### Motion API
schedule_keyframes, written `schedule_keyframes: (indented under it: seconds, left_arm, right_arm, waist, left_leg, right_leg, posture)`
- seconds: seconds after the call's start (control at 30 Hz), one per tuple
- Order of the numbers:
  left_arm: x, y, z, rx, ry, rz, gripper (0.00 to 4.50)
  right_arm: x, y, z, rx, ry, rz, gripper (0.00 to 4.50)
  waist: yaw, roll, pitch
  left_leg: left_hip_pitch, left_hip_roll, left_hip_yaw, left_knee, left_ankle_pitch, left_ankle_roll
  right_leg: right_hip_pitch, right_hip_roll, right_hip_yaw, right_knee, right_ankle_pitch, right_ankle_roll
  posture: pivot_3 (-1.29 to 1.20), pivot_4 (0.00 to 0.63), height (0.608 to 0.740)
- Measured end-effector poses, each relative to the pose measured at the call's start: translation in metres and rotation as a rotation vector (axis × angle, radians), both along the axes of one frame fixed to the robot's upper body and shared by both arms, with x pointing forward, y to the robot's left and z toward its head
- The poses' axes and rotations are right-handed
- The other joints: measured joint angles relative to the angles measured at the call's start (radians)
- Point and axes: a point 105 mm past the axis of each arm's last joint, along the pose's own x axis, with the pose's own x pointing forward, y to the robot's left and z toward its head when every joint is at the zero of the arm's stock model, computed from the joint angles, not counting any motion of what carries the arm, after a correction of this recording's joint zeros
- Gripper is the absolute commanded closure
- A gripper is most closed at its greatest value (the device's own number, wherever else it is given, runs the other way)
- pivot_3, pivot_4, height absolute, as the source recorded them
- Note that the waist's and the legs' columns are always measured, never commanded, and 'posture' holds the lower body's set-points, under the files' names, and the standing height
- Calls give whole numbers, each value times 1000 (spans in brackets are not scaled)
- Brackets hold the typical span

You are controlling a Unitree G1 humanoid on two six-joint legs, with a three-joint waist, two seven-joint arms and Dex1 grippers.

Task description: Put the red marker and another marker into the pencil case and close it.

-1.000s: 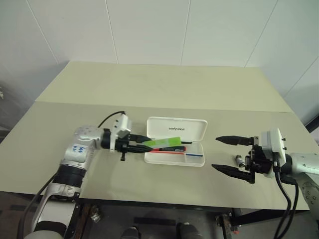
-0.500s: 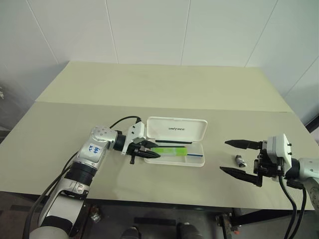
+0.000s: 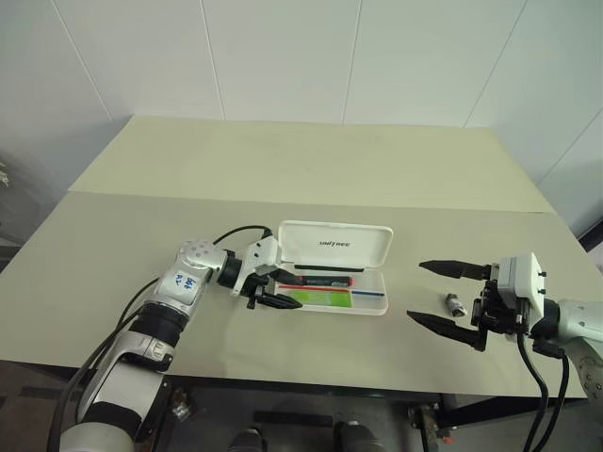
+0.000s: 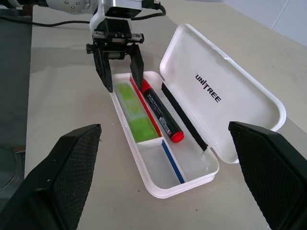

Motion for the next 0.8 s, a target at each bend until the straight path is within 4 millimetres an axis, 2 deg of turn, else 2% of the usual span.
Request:
schedule_keyframes:
  seconds: [0.1,0.13,0.37,0.5,0.57,0.63,0.7,0.8]
  left_arm:
    - [1,-7,3,-24,-12,-2,107]
    - [2,-10,3,-36,-17,-2,27]
    - [-4,-13,17,-112,7,-48,27]
    - [-13,-14,29,-157,5,-103,27]
    - [-16,-11,33,-187,-1,-113,27]
    - [-22,-3,39,-221,-4,-116,27]
    - [-26,8,45,-244,-9,-104,27]
    - [-32,20,54,-264,-13,-89,27]
  right_arm:
    - [0,0,0,3,-1,-3,0]
    - [1,0,0,4,-1,-4,0]
    - [5,1,1,29,-7,-34,0]
    - [15,-6,-5,68,21,-139,0]
    - [24,-16,-12,104,37,-245,0]
    - [32,-31,-28,145,77,-393,0]
    - [36,-46,-43,163,109,-523,0]
    - [40,-60,-54,179,122,-652,0]
  waist:
    - [0,0,0]
    - [0,0,0]
    - [-1,0,0]
    - [0,0,0]
    - [-1,0,0]
    - [-2,0,0]
    - [-2,0,0]
    - [-2,0,0]
  left_leg:
    - [0,0,0,0,0,0]
    - [0,0,0,0,0,0]
    - [0,0,0,0,0,0]
    - [0,0,0,0,0,0]
    - [0,0,0,0,0,0]
    - [1,0,0,-1,0,0]
    - [0,0,0,-1,0,0]
    - [1,0,0,0,0,0]
  right_leg:
    - [0,0,0,0,0,1]
    - [0,0,0,0,1,1]
    - [0,0,0,0,1,1]
    - [0,0,0,0,1,1]
    - [0,0,0,0,1,1]
    - [0,0,0,1,1,1]
    - [-1,0,0,2,0,0]
    - [0,0,0,2,-1,-1]
  posture:
    - [0,150,740]
    - [0,150,740]
    - [0,150,740]
    - [0,150,740]
    - [0,150,740]
    - [0,150,740]
    - [0,150,740]
    - [0,150,740]
